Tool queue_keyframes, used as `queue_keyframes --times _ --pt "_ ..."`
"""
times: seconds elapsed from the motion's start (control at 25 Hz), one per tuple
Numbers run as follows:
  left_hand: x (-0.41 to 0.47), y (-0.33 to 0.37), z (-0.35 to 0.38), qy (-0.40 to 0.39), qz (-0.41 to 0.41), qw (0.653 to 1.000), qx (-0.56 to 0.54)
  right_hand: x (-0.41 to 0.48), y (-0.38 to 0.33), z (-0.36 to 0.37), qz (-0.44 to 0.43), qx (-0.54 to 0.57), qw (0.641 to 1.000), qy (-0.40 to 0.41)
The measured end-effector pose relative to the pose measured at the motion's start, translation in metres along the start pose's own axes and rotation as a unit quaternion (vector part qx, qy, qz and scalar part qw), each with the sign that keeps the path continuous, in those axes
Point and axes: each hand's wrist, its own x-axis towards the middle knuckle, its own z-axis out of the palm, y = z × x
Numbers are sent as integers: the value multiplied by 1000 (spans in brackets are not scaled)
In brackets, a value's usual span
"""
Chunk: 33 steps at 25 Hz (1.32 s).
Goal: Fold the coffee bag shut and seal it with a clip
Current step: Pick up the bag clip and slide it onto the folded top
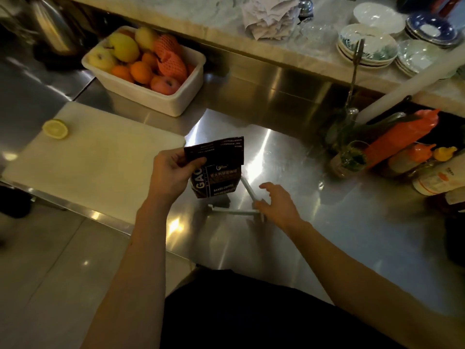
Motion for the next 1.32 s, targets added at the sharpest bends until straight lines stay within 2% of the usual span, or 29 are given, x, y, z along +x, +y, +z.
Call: queue_keyframes --times 0.24,0.64,0.84,0.92,1.04,1.32 --pt "9 -20 -33 17 2 1000 2 12 2 25 -4 -187 980 -73" --pt "40 -40 -48 -24 -26 999 -31 1 -1 41 30 -237 971 -33" --pt "55 -48 -37 -70 -41 996 -32 -10 -1 32 86 -147 985 38" --pt "56 -50 -27 -80 -44 995 -31 -18 4 26 122 -53 988 79" --pt "54 -46 -5 -107 -32 993 -23 -32 17 12 170 85 973 133" --pt "36 -25 52 -184 -16 983 6 -55 52 -48 145 202 944 216"
